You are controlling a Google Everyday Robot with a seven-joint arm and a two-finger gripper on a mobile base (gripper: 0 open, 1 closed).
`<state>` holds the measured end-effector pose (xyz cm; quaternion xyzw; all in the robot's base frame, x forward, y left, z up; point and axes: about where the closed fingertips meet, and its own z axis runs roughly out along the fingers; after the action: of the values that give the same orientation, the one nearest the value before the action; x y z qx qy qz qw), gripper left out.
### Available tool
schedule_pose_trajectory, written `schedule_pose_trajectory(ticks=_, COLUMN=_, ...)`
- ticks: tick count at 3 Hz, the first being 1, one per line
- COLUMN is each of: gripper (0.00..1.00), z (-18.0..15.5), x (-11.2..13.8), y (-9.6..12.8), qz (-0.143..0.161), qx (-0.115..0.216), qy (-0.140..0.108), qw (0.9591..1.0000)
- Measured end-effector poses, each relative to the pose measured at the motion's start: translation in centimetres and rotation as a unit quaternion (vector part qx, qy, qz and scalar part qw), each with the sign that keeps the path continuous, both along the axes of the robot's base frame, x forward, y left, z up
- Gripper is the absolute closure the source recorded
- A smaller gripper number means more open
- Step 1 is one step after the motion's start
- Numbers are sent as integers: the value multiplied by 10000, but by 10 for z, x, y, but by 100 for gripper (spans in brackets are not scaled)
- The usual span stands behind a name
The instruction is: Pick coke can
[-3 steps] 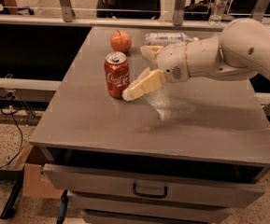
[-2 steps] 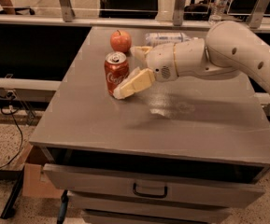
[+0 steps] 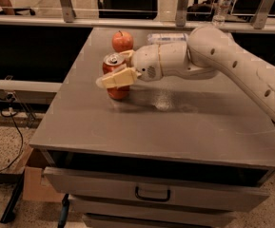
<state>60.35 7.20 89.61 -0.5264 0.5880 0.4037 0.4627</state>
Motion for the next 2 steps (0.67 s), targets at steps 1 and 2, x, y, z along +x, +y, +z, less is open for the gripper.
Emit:
schedule_pose_trajectory(ticks=1, gripper=77, z=10, x=3, y=10, qz=114, qx=298, qy=-52, qw=9995)
schedule_pose_trajectory(ticks=2, gripper=98, z=40, x=4, y=5, qz=75, qx=703, qy=-205, qw=9973)
